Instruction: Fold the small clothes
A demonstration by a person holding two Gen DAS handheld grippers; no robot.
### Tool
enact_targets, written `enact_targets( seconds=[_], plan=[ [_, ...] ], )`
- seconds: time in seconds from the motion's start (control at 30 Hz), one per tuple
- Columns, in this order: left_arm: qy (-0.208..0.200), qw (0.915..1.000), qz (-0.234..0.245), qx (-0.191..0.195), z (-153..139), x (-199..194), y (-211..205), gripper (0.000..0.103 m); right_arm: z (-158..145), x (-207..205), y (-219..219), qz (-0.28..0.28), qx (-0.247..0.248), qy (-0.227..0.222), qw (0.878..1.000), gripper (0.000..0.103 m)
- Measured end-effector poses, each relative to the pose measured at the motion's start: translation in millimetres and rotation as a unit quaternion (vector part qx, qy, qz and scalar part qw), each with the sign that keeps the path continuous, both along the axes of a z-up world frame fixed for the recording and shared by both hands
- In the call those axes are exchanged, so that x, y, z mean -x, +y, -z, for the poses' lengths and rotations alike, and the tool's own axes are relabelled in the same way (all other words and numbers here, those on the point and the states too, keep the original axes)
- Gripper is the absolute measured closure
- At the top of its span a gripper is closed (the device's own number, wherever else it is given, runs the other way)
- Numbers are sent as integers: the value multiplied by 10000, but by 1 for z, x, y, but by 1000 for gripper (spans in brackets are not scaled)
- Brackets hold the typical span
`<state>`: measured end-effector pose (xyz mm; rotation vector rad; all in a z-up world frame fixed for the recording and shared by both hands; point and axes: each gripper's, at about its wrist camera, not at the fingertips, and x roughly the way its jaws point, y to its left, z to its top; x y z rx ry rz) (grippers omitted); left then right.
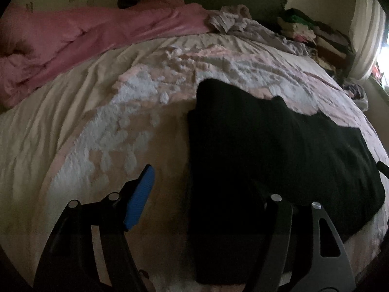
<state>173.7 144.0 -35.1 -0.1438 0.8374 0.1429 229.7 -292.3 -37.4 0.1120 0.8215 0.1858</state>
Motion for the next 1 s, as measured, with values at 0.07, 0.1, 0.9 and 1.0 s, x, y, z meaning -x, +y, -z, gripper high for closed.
enact_targets(
  seconds=[0.07, 0.1, 0.9, 1.0],
  plan=[
    [37, 10000, 38, 77, 3, 6, 0, 41, 2, 2, 1, -20, -23, 57, 10000, 41],
    [51, 9999, 56, 132, 4, 9, 1, 41, 4, 4, 1, -41, -44, 92, 9999, 41],
    [254, 9981, 206, 527, 11, 32, -9, 55, 15, 18, 2, -288, -518, 384, 9975, 56],
    [259, 9979, 213, 553, 12, 34, -10, 57, 18, 17, 2, -347, -625, 451, 9964, 58]
  ],
)
